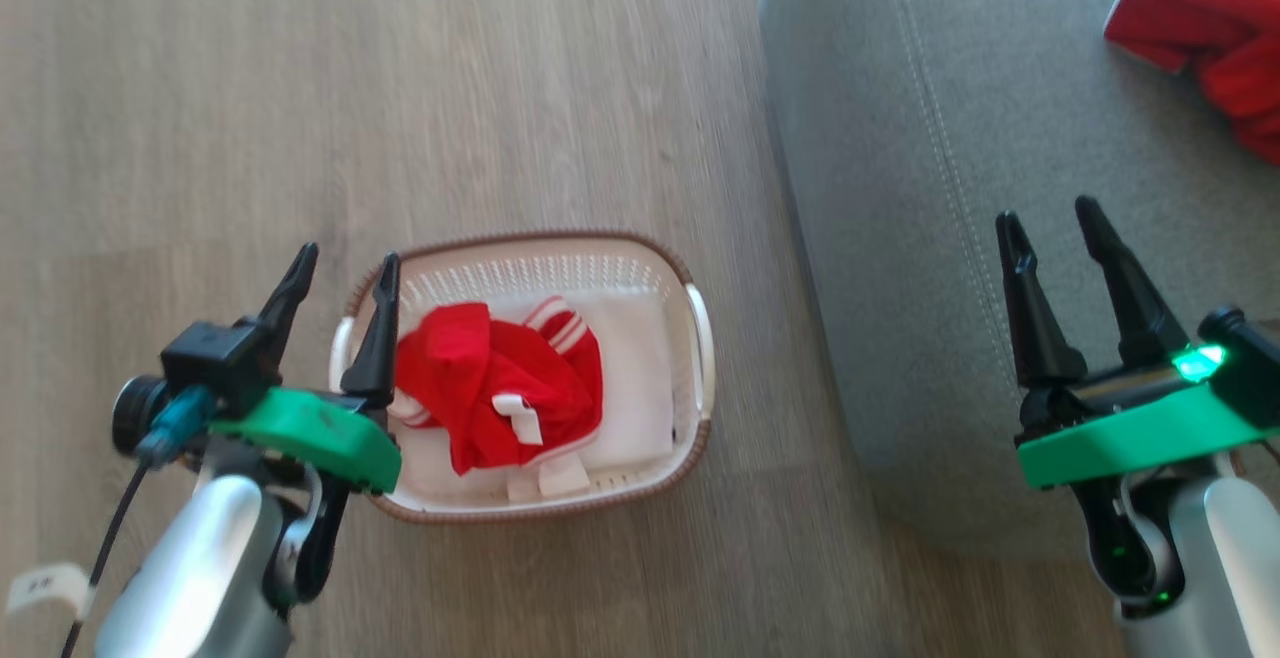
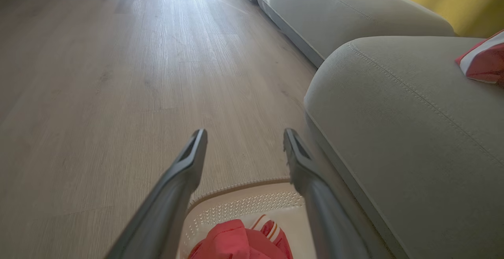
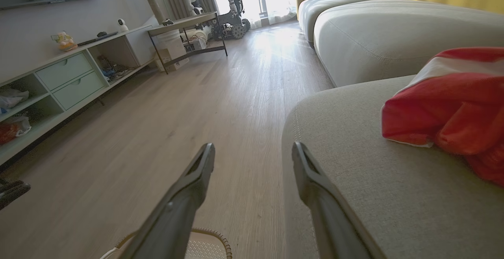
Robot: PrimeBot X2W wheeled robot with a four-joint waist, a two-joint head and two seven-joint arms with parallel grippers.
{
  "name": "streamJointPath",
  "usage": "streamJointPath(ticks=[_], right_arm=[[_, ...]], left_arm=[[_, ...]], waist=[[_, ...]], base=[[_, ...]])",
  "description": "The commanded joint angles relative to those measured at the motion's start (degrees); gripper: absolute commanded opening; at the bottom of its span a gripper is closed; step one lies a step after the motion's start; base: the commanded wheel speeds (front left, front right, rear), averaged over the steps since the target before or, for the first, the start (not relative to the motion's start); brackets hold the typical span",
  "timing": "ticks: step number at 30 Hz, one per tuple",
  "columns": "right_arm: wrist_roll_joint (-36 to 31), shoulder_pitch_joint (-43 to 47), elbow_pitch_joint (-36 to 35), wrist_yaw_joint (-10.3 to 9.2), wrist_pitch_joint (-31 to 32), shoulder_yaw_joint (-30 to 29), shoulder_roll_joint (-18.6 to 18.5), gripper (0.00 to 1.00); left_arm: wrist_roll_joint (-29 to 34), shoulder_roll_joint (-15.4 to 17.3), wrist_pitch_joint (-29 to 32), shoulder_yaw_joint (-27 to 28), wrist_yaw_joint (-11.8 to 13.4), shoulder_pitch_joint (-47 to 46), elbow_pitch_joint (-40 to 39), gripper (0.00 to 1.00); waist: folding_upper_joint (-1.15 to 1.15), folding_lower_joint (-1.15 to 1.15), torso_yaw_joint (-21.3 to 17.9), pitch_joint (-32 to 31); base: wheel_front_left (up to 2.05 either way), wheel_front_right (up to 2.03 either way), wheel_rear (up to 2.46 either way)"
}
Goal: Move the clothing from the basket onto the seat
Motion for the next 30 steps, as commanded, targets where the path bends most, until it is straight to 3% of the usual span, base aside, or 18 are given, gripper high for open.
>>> streamJointPath(ticks=[1, 19, 30], right_arm=[[-0.3, -1.7, -2.0, 0.42, -0.9, 1.1, 0.0, 1.00], [-0.6, -6.6, -1.5, 0.42, -3.4, 2.4, 1.9, 1.00], [-0.4, -10.2, -0.9, 0.42, -4.8, 3.8, 3.7, 1.00]], left_arm=[[0.0, 0.7, 0.2, 1.5, -0.8, -3.1, 0.7, 1.00], [-0.5, -4.0, 3.5, -4.0, -9.4, -17.9, 28.5, 1.00], [0.7, -6.7, 7.8, -8.5, -12.1, -26.8, 44.6, 1.00]], waist=[[0.00, 0.00, -1.2, 2.7], [0.00, 0.00, -4.7, 14.0], [0.00, 0.00, -7.3, 21.8]], base=[[0.00, 0.00, 0.00], [0.00, 0.00, 0.00], [0.00, 0.00, 0.00]])
